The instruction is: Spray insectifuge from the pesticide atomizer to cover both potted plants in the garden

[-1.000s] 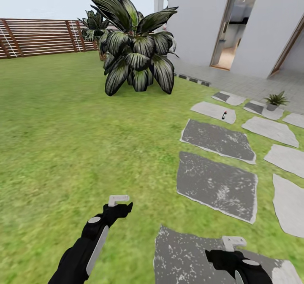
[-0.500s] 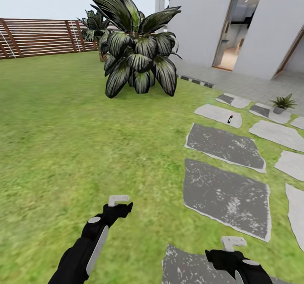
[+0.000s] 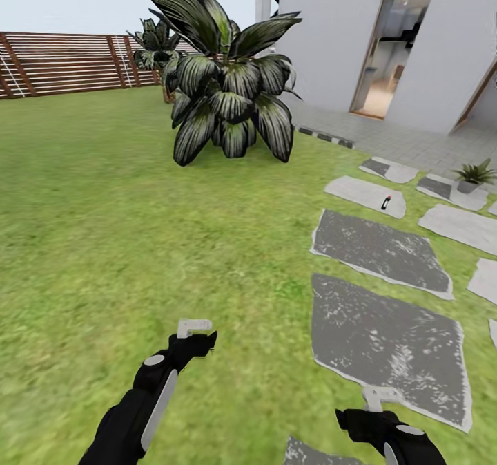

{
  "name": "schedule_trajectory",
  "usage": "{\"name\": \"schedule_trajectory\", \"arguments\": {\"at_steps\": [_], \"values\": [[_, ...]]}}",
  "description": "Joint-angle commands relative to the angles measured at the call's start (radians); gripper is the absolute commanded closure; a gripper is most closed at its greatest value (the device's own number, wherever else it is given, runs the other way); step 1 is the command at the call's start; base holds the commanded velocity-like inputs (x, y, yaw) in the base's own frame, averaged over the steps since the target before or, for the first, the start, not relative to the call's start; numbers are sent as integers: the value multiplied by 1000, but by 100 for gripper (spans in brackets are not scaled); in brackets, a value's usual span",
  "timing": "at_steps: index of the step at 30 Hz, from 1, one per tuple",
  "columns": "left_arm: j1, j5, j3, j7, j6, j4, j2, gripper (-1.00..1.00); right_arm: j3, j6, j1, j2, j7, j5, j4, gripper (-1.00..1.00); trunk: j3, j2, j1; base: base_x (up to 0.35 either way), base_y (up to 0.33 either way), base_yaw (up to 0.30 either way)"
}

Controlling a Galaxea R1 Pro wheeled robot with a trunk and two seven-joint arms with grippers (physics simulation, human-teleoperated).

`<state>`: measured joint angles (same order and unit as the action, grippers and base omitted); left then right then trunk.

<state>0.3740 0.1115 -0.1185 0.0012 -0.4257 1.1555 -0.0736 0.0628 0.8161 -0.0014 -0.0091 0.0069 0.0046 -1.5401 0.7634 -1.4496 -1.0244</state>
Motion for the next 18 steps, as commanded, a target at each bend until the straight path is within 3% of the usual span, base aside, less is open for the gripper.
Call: {"name": "schedule_trajectory", "arguments": {"at_steps": [1,18], "values": [[0,10,0,0,-5,1,0,-100,0,5,0,0,1,0,-2,-100,1,0,-1,339,139,0],[0,10,0,0,-5,1,0,-100,0,5,0,0,1,0,-2,-100,1,0,-1,339,139,0]]}}
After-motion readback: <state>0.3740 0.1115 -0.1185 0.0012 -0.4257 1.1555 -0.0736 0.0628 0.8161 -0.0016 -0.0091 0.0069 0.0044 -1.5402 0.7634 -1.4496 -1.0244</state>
